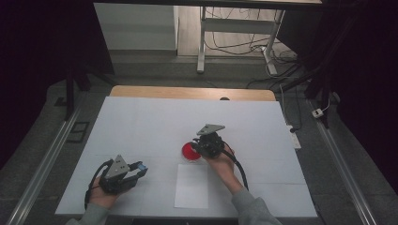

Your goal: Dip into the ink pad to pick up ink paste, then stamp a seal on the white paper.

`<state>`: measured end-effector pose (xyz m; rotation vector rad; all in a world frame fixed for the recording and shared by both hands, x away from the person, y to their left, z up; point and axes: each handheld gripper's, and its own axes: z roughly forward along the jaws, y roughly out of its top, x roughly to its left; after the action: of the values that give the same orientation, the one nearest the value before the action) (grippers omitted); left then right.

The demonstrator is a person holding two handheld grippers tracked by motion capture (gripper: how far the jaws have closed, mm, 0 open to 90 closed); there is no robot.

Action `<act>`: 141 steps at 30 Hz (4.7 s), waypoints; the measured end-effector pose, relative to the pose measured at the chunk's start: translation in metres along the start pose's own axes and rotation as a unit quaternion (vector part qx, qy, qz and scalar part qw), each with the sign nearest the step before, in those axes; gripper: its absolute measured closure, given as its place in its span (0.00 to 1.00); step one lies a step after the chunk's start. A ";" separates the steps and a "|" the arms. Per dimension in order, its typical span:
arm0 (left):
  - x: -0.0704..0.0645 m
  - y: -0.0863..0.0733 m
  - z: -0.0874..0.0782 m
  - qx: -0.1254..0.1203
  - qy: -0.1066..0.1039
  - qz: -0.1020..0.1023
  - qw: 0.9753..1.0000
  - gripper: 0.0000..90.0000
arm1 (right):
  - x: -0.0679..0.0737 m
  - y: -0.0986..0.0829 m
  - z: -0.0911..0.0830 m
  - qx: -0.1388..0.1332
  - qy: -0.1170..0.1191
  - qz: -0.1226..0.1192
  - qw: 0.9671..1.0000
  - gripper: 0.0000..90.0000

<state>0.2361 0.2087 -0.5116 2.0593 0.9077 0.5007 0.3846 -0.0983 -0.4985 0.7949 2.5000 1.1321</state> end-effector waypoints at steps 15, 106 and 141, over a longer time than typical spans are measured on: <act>0.000 0.000 0.000 0.001 0.000 0.000 1.000 0.73 | -0.001 0.000 0.001 0.004 0.005 0.002 1.000 0.84; 0.003 -0.001 -0.002 -0.003 0.002 -0.004 1.000 0.73 | 0.007 0.001 -0.063 -0.087 0.040 0.019 0.995 0.84; 0.003 -0.001 -0.002 -0.002 0.002 -0.004 1.000 0.73 | 0.016 -0.016 -0.078 -0.073 0.050 0.012 0.996 0.84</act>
<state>0.2366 0.2127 -0.5115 2.0507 0.9160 0.5025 0.3295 -0.1443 -0.4597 0.7469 2.4575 1.3786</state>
